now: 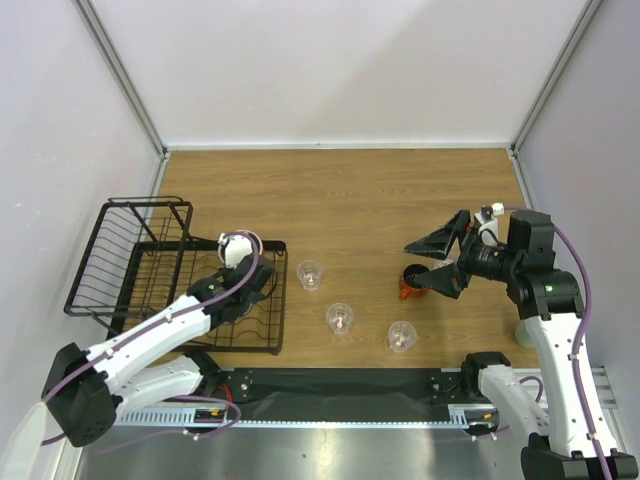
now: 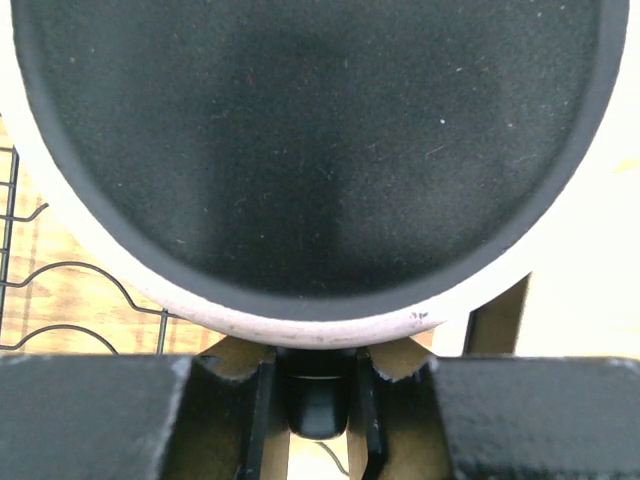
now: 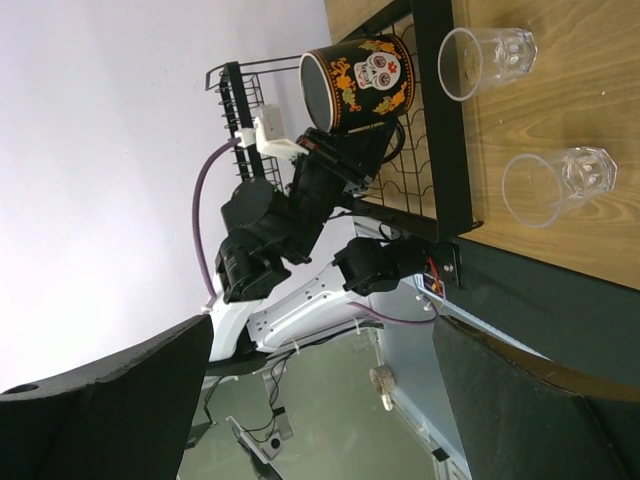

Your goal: Load the cups into the dish rack

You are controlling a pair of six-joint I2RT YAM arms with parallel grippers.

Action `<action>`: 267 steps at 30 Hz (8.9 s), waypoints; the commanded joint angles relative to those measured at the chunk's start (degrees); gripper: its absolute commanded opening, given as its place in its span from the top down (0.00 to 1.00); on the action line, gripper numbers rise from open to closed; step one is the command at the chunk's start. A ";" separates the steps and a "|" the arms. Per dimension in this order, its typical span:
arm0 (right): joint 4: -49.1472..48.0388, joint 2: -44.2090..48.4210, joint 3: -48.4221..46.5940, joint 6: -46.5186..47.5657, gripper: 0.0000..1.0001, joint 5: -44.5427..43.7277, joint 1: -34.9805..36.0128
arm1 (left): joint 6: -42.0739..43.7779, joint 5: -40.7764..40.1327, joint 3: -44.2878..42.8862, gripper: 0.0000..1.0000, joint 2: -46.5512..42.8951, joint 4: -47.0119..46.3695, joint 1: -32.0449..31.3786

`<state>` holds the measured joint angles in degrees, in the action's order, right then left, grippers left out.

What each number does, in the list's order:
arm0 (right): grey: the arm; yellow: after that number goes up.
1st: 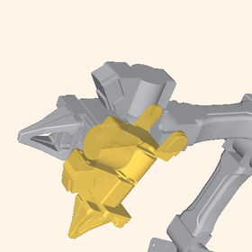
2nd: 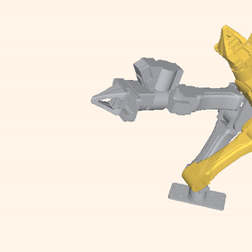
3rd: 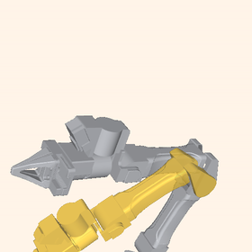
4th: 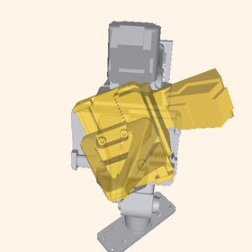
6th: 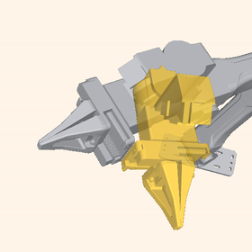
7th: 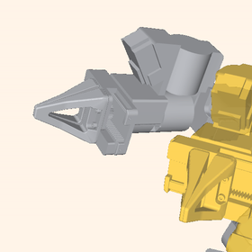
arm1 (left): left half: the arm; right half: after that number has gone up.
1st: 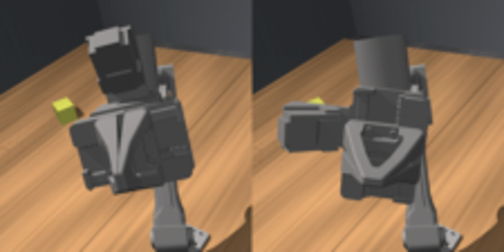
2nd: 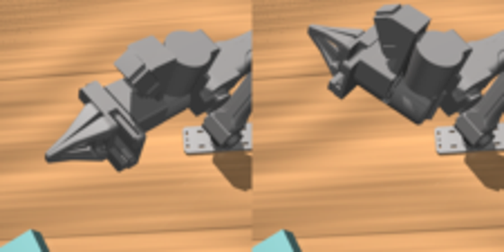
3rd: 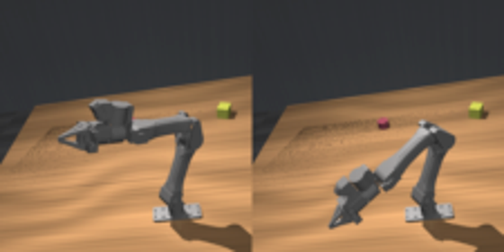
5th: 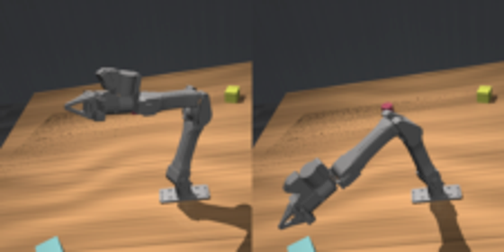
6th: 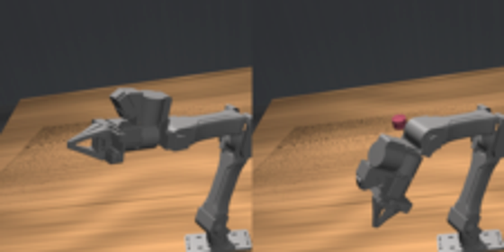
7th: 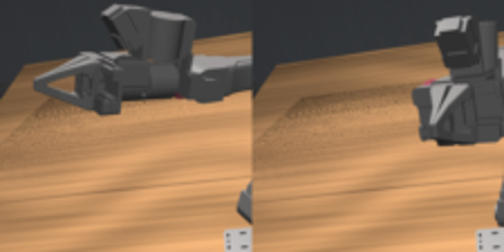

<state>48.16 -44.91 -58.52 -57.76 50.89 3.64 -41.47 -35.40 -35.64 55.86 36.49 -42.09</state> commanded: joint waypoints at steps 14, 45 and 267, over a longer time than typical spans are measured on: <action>-0.26 1.22 -0.19 0.28 0.01 2.28 -0.21 | -11.08 -9.16 -1.10 1.00 4.52 -2.22 6.57; -2.64 -1.41 1.13 3.18 0.02 5.79 -0.21 | -27.07 -8.90 -4.27 0.90 10.50 11.05 12.81; -30.86 -7.65 -1.16 6.25 0.93 -14.68 26.68 | -50.19 43.39 -16.66 1.00 13.66 -63.83 -9.95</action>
<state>17.26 -52.71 -59.70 -51.68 39.35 30.04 -91.57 4.32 -48.99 69.10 -22.41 -51.57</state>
